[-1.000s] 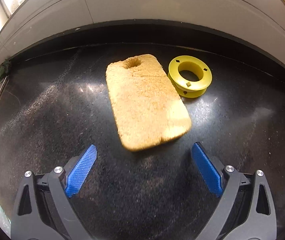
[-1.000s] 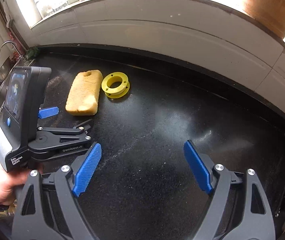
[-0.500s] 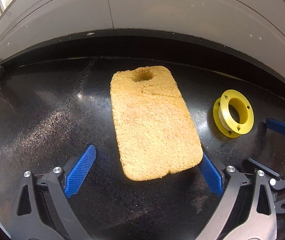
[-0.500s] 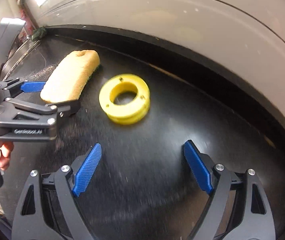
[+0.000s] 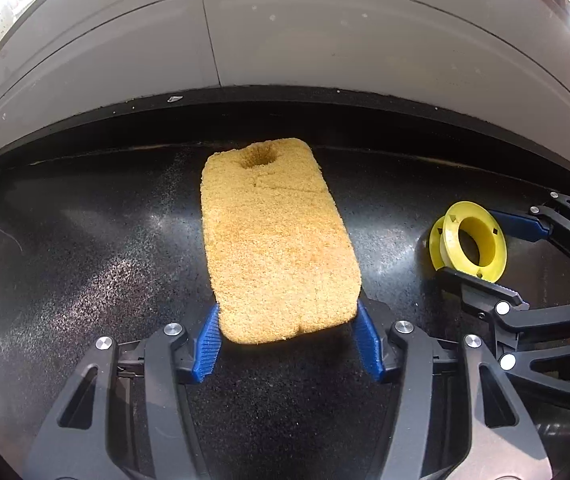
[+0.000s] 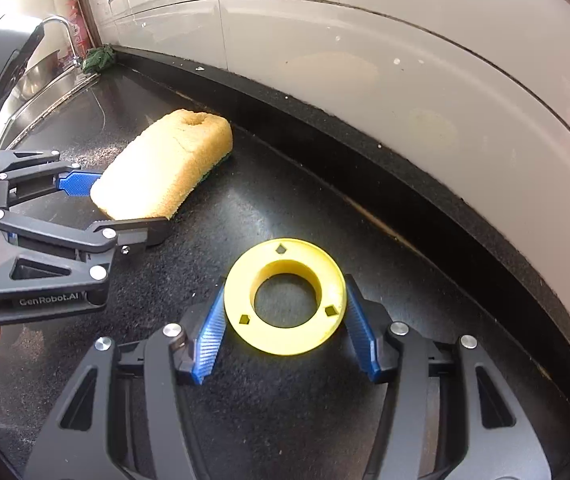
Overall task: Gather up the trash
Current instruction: 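Carry the yellow sponge and yellow tape roll over the trash bin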
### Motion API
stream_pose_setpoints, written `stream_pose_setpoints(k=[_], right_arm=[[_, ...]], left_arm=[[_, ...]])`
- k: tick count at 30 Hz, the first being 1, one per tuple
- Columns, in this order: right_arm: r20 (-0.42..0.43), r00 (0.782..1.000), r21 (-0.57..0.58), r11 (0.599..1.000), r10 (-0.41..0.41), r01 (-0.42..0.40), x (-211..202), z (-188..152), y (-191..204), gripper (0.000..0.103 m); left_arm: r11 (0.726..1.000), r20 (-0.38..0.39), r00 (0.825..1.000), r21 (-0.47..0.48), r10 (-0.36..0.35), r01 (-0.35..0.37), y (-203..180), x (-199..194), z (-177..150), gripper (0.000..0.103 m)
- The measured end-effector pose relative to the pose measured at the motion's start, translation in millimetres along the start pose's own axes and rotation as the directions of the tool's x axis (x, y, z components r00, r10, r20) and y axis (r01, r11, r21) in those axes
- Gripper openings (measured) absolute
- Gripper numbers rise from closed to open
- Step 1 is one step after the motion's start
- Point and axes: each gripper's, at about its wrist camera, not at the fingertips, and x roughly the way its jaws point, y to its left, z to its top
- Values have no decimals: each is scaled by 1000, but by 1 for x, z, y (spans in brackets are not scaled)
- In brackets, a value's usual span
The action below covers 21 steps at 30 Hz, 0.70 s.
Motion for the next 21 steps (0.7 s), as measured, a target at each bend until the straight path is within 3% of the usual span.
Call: stream_pose_setpoints(k=[10,21], right_arm=[[15,1000,122,992,-19,17,-82,-37,16,55],[10,998,206,977,-64,61,-157,-108,59,55]], left_arm=[[999,12,1000,34,-7,7,-4,-74,-45,54],[995,-4,1000,95,-15,15,-26,-130,-151,53]])
